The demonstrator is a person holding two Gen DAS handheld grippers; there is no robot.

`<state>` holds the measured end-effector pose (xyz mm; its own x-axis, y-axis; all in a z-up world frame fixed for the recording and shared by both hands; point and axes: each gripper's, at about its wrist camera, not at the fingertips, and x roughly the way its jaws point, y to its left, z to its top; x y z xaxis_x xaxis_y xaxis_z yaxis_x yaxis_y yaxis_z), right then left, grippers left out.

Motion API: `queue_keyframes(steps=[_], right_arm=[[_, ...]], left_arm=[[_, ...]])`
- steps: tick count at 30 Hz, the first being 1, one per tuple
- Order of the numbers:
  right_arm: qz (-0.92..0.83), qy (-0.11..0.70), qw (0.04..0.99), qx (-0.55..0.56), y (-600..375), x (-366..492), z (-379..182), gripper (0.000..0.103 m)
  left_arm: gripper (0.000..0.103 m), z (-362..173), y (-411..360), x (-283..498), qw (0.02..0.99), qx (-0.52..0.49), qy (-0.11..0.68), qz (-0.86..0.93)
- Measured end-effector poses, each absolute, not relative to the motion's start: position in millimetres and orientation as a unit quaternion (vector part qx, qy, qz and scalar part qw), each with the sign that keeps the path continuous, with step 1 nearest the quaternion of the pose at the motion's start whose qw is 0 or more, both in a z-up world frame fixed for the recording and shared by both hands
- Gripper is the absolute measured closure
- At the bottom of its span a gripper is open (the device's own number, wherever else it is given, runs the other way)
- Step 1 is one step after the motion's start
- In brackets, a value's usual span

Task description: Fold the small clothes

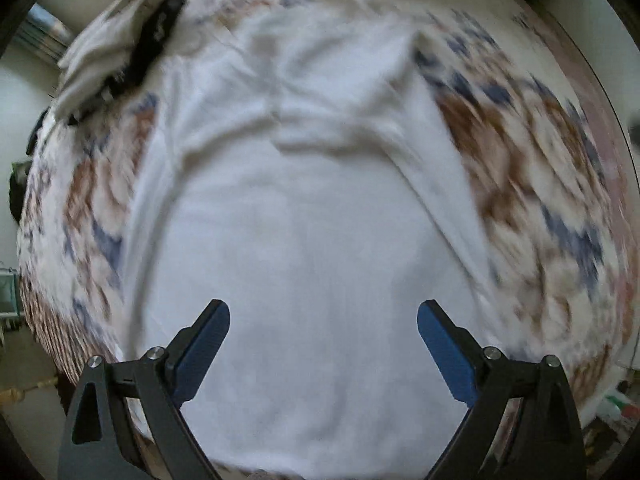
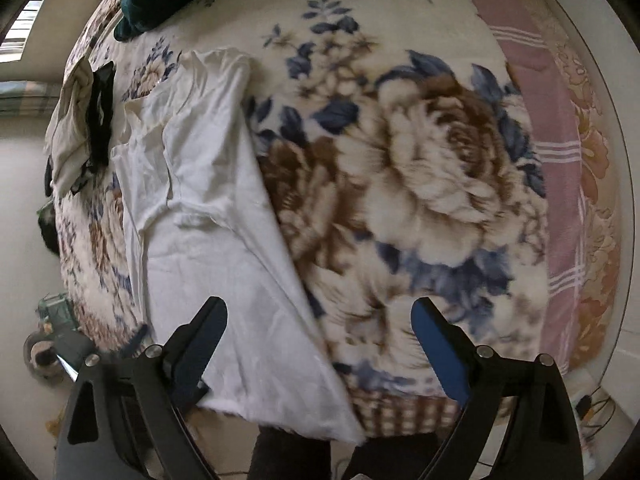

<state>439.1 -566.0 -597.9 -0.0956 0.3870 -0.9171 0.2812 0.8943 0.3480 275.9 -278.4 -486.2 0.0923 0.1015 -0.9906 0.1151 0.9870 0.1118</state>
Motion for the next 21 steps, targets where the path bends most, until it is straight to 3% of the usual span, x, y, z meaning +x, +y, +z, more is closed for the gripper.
queue_keyframes(steps=[8, 12, 14, 15, 16, 17, 21], right_arm=[[0.027, 0.757, 0.628, 0.181, -633.6, 427.7, -607.5, 0.008], [0.019, 0.763, 0.624, 0.169, -645.9, 435.9, -628.4, 0.008], [0.020, 0.768, 0.619, 0.163, -640.8, 439.9, -639.0, 0.008], [0.024, 0.771, 0.616, 0.161, -636.0, 442.1, -644.5, 0.008], [0.032, 0.773, 0.614, 0.158, -629.1, 445.2, -649.6, 0.008], [0.041, 0.774, 0.613, 0.154, -620.5, 448.4, -654.4, 0.008], [0.077, 0.780, 0.602, 0.153, -582.2, 459.6, -668.4, 0.008]], left_arm=[[0.007, -536.8, -382.0, 195.2, 0.685, 0.087, 0.721, -0.058], [0.007, -565.7, -384.6, 180.2, 0.676, 0.063, 0.733, -0.033], [0.015, -566.1, -366.5, 174.1, 0.683, 0.013, 0.730, -0.019], [0.036, -563.5, -356.7, 170.5, 0.689, -0.009, 0.725, -0.014], [0.064, -560.0, -347.8, 166.8, 0.696, -0.021, 0.718, -0.011], [0.070, -557.5, -340.5, 163.9, 0.699, -0.028, 0.715, -0.008], [0.071, -548.5, -312.6, 156.5, 0.703, -0.052, 0.710, 0.010]])
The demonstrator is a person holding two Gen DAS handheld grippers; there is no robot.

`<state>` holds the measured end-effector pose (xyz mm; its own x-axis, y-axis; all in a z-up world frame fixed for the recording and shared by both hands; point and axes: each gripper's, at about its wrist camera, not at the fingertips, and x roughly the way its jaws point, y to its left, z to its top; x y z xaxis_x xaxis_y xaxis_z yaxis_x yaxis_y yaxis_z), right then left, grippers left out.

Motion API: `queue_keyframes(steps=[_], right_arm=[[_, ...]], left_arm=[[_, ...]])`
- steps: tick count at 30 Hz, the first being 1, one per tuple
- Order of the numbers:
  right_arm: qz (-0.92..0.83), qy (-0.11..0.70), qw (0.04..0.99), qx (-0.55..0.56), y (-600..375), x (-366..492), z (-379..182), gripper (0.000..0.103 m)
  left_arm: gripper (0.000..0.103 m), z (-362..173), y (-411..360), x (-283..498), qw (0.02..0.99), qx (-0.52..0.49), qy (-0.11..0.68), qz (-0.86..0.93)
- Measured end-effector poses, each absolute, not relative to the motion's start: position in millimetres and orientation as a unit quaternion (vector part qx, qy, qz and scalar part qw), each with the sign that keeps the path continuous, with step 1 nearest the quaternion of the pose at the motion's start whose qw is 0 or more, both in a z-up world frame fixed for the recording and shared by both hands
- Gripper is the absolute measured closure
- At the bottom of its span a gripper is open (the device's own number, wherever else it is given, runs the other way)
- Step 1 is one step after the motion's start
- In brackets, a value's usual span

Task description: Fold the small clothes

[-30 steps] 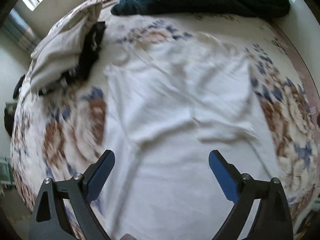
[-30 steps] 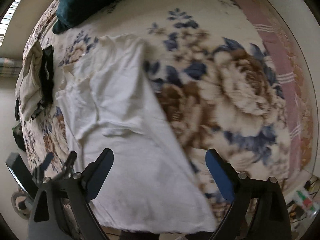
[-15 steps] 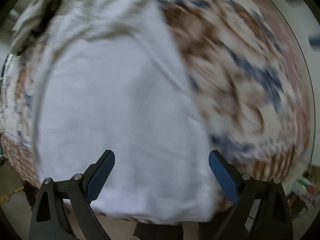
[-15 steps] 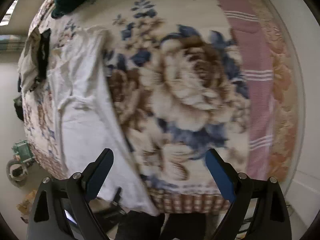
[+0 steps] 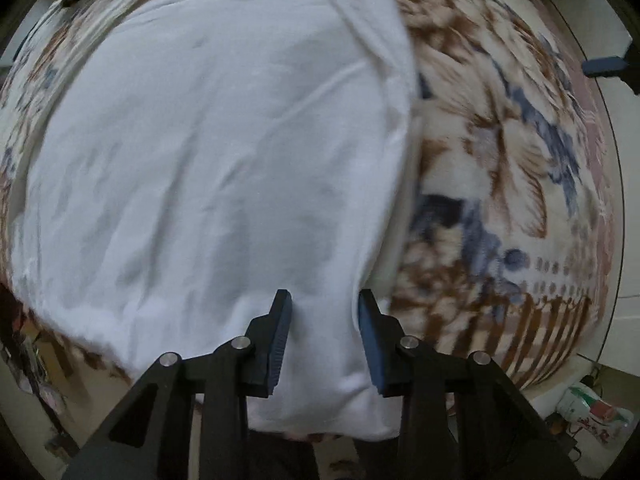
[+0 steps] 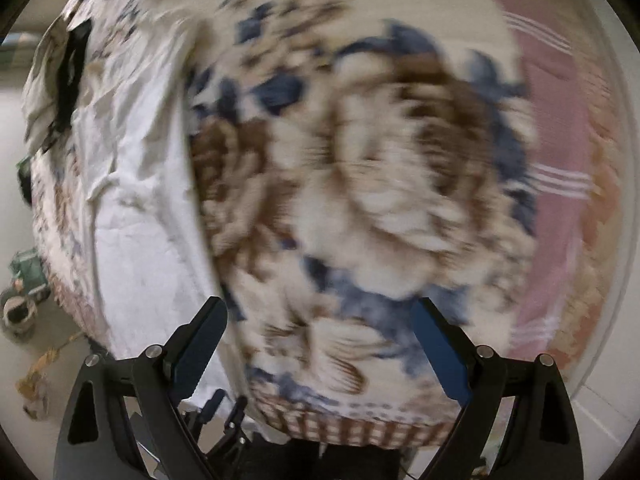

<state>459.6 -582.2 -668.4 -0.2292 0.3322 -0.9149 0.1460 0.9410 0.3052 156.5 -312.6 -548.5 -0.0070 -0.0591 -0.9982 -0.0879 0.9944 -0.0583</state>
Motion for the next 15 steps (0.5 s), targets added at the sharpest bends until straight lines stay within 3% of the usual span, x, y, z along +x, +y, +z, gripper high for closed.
queue_keyframes(steps=[8, 12, 14, 15], right_arm=[[0.143, 0.764, 0.611, 0.147, -510.1, 520.1, -691.6, 0.008], [0.164, 0.740, 0.632, 0.161, -490.2, 566.3, -700.5, 0.008], [0.176, 0.730, 0.639, 0.170, -480.5, 590.3, -708.6, 0.008], [0.180, 0.727, 0.640, 0.171, -476.9, 598.7, -712.0, 0.008]], left_arm=[[0.070, -567.3, -274.9, 140.0, 0.679, -0.062, 0.730, 0.053], [0.070, -544.5, -272.1, 131.6, 0.706, -0.078, 0.702, 0.047], [0.066, -527.8, -289.3, 132.3, 0.727, -0.071, 0.683, 0.016], [0.055, -526.5, -301.0, 133.2, 0.728, -0.060, 0.683, 0.001]])
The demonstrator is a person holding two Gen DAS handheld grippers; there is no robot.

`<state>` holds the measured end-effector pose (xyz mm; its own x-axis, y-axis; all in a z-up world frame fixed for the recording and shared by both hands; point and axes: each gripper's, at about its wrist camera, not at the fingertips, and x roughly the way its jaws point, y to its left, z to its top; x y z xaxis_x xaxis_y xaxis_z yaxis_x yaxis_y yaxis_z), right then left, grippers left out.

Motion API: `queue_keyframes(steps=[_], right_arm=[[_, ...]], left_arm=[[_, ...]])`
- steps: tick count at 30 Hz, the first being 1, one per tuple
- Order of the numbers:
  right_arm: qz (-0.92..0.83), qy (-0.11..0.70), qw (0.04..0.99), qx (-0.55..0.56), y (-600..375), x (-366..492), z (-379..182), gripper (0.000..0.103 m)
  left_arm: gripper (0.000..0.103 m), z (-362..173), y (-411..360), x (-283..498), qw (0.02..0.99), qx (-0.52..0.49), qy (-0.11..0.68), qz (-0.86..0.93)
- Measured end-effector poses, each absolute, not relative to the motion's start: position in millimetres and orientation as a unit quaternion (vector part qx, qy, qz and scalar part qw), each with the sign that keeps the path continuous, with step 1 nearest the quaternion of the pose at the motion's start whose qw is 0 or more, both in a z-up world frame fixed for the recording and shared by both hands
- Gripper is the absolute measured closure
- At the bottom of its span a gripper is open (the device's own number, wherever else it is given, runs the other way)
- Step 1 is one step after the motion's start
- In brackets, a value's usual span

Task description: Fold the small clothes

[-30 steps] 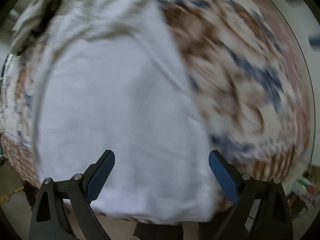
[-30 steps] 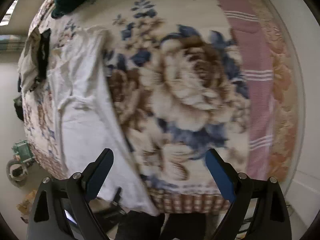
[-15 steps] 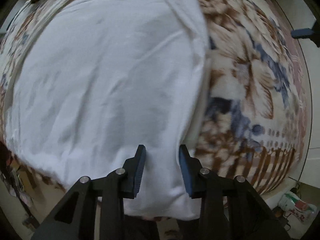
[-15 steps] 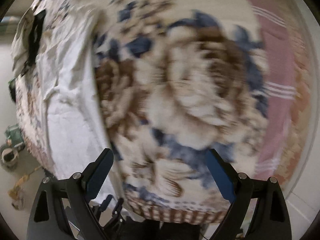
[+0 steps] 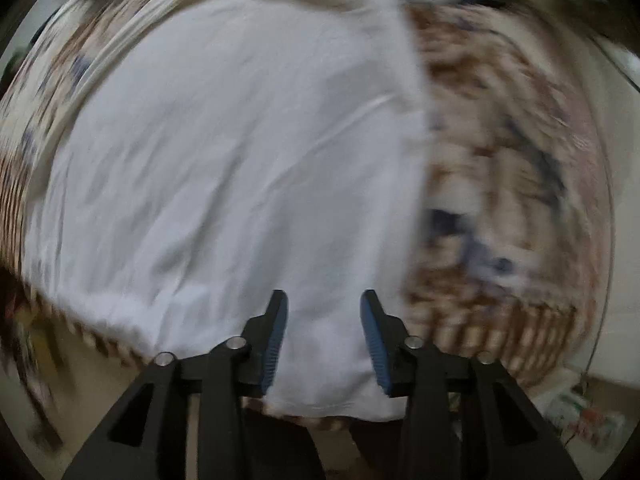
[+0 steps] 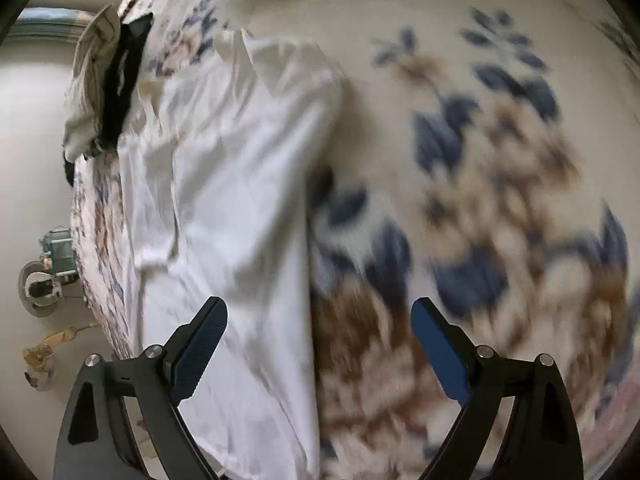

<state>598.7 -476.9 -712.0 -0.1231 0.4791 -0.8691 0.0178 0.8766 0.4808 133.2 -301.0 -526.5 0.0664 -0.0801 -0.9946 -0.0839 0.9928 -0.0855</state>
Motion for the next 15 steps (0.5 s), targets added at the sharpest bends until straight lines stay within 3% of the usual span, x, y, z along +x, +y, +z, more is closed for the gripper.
queue_keyframes(steps=[1, 6, 8, 9, 10, 12, 13, 14, 15], right_arm=[[0.186, 0.724, 0.641, 0.171, -471.4, 610.9, -717.7, 0.008], [0.208, 0.727, 0.625, 0.194, -457.9, 644.3, -740.6, 0.008], [0.210, 0.730, 0.617, 0.204, -455.6, 650.4, -750.1, 0.008], [0.209, 0.733, 0.612, 0.210, -453.3, 654.7, -754.8, 0.008], [0.209, 0.731, 0.613, 0.214, -451.3, 655.4, -756.6, 0.008], [0.218, 0.720, 0.621, 0.220, -446.1, 655.6, -757.6, 0.012], [0.220, 0.714, 0.626, 0.224, -444.3, 656.4, -757.2, 0.017], [0.222, 0.710, 0.627, 0.231, -442.7, 656.9, -757.4, 0.040], [0.219, 0.709, 0.629, 0.233, -440.5, 658.0, -757.8, 0.076]], left_arm=[[0.046, -529.5, -316.8, 135.5, 0.725, -0.045, 0.687, -0.016], [0.046, -571.8, -363.4, 136.9, 0.693, 0.003, 0.720, -0.038], [0.063, -574.9, -356.2, 133.7, 0.705, -0.010, 0.708, -0.036], [0.084, -574.6, -353.5, 133.4, 0.714, -0.012, 0.700, -0.035], [0.099, -574.2, -347.2, 129.5, 0.720, -0.006, 0.693, -0.037], [0.100, -570.0, -337.4, 131.5, 0.729, -0.010, 0.683, -0.042], [0.100, -565.1, -332.0, 135.8, 0.734, -0.010, 0.678, -0.042], [0.100, -558.4, -325.7, 140.7, 0.739, -0.005, 0.672, -0.041], [0.100, -554.3, -323.4, 141.2, 0.744, -0.001, 0.667, -0.040]])
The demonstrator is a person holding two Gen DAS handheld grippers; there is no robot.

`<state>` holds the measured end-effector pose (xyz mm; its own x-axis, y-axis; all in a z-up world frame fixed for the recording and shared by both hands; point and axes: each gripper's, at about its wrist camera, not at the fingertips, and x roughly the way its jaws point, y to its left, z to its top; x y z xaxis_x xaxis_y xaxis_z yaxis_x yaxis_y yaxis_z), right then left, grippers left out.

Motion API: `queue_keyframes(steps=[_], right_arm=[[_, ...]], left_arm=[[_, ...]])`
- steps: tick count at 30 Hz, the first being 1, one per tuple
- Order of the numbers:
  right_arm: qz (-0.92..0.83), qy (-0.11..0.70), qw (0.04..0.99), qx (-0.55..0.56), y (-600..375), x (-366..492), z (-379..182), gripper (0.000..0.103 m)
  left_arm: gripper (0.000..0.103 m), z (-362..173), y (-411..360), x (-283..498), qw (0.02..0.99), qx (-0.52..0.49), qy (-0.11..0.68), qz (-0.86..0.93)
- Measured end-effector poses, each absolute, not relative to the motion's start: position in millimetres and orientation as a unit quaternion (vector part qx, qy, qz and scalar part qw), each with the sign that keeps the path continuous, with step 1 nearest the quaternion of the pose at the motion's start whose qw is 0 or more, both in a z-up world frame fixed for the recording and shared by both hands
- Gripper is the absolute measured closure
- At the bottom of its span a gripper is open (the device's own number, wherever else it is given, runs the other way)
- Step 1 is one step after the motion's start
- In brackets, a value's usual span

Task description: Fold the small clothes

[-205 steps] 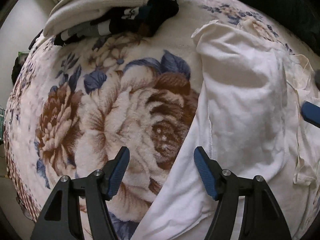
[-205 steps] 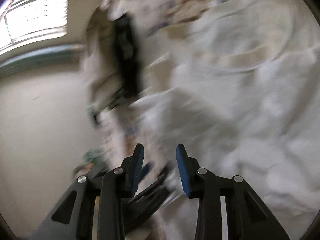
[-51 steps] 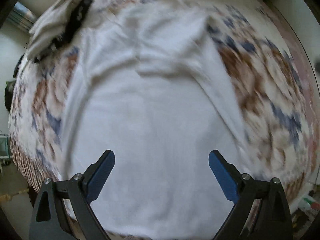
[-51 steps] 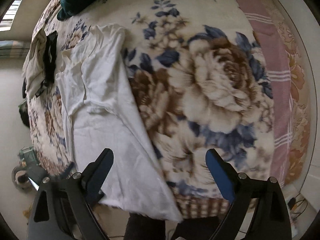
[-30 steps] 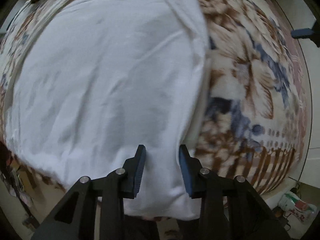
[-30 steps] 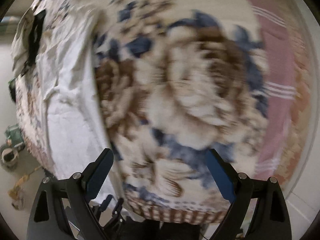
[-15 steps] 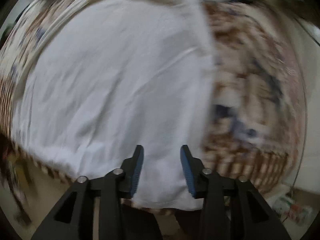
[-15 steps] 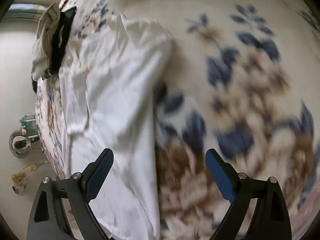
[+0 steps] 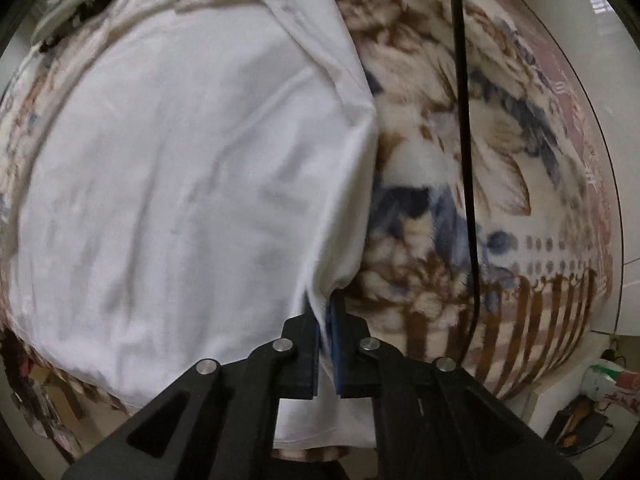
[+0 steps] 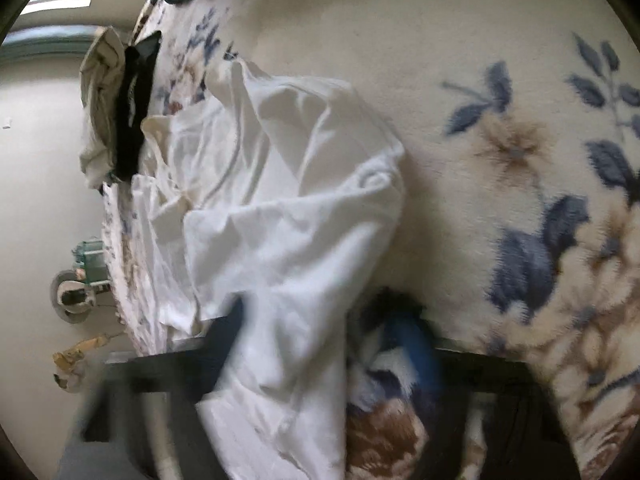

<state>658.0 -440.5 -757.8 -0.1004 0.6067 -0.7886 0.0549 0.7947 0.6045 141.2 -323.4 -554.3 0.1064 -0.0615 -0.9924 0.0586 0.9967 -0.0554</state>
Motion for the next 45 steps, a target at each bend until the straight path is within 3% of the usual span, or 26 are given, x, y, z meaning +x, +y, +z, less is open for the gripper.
queue_keyframes(steps=[1, 4, 11, 23, 35, 45], right_arm=[[0.213, 0.708, 0.632, 0.233, -440.2, 657.5, -757.2, 0.091], [0.209, 0.696, 0.644, 0.238, -439.3, 654.5, -747.4, 0.095], [0.226, 0.677, 0.661, 0.232, -434.8, 651.6, -693.0, 0.096], [0.229, 0.676, 0.680, 0.168, -339.2, 664.1, -627.7, 0.096], [0.186, 0.705, 0.681, 0.060, -136.0, 680.2, -659.0, 0.096], [0.126, 0.726, 0.676, 0.001, -73.6, 684.0, -696.9, 0.096]], left_arm=[[0.100, -551.0, -322.6, 141.9, 0.745, -0.003, 0.666, -0.040], [0.101, -531.8, -316.2, 161.3, 0.753, -0.009, 0.657, -0.033], [0.101, -491.9, -277.9, 155.0, 0.776, -0.057, 0.628, 0.001], [0.101, -486.9, -166.7, 132.7, 0.790, -0.132, 0.586, 0.120], [0.101, -535.8, -5.0, 133.7, 0.762, -0.184, 0.600, 0.161], [0.101, -573.4, 42.8, 134.3, 0.744, -0.186, 0.627, 0.135]])
